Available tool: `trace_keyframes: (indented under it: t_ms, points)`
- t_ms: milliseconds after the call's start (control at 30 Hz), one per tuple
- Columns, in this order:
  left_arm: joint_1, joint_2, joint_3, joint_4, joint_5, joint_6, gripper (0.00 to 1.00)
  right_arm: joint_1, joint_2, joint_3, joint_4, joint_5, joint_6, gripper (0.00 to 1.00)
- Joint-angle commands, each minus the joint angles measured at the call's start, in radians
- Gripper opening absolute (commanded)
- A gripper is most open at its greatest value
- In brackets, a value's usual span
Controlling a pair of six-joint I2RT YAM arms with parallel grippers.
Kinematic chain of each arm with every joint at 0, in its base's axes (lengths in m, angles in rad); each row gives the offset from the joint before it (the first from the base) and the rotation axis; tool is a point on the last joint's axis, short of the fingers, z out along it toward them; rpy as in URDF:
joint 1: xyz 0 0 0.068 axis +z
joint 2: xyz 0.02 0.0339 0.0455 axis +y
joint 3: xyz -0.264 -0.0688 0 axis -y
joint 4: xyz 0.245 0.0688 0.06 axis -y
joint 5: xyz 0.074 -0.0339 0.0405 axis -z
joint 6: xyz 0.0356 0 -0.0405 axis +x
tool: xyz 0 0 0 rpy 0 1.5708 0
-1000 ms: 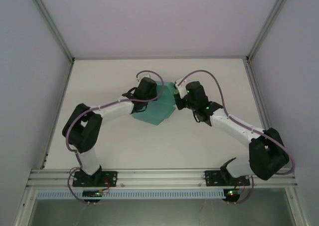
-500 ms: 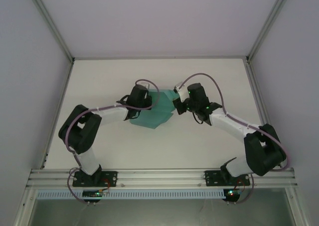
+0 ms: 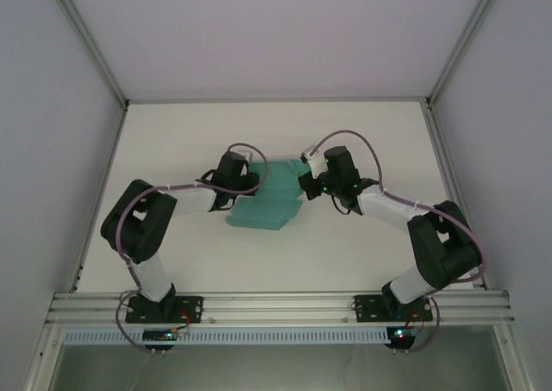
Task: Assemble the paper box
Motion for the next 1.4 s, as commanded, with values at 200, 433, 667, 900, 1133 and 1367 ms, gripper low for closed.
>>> trace_keyframes:
  t_ms: [200,433,667,900,1133,1367]
  points:
    - [0.030,0.024,0.003,0.084,0.001,-0.021,0.30,0.004,0.039,-0.008,-0.107,-0.008,-0.046,0.00]
    - [0.015,0.043,0.041,-0.005,-0.305,-0.053,0.00,0.006,0.015,-0.027,-0.116,0.062,-0.044,0.00]
    - [-0.014,0.005,0.042,-0.119,-0.583,-0.084,0.00,0.002,-0.003,-0.042,-0.102,0.326,0.065,0.00]
    - [-0.070,-0.096,-0.048,0.101,-0.331,0.026,0.00,0.002,0.009,0.041,-0.099,0.375,0.078,0.39]
    - [-0.093,-0.131,-0.048,0.086,-0.345,0.024,0.00,0.039,-0.139,0.051,-0.194,0.396,0.084,0.82]
    - [-0.099,-0.126,-0.044,0.075,-0.330,0.022,0.00,0.031,-0.157,0.079,-0.146,0.403,0.140,0.99]
